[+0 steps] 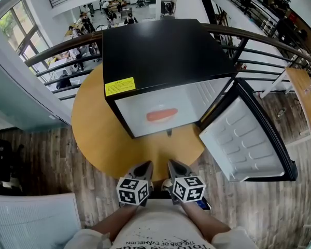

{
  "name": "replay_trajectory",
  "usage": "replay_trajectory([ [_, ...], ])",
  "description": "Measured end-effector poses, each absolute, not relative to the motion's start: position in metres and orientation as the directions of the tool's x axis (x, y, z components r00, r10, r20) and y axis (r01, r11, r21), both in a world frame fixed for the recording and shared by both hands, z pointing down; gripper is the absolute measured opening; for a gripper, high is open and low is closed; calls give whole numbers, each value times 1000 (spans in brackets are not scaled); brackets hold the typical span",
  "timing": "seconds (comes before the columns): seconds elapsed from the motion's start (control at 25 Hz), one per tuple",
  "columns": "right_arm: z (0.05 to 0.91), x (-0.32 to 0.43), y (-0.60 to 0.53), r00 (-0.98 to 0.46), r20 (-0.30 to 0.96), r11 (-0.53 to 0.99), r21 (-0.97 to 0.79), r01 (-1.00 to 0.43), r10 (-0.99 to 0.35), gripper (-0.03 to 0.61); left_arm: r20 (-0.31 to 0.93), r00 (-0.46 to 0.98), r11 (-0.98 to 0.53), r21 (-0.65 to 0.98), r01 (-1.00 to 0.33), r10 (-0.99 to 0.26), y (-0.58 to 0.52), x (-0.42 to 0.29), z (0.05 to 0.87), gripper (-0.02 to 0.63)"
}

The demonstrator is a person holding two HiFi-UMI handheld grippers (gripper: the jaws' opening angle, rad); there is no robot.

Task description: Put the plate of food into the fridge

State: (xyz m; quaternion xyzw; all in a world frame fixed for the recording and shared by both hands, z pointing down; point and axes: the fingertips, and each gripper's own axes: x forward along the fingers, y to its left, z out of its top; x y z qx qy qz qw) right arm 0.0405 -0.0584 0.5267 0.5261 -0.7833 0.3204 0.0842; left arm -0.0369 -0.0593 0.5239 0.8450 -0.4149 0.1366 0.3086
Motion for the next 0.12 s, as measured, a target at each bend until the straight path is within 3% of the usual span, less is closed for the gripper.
replay_trajectory([
  [0.12,527,40,-58,-432,472,240,-414,-878,-769,26,488,619,-468,406,-785,-615,-58,-37,524,23],
])
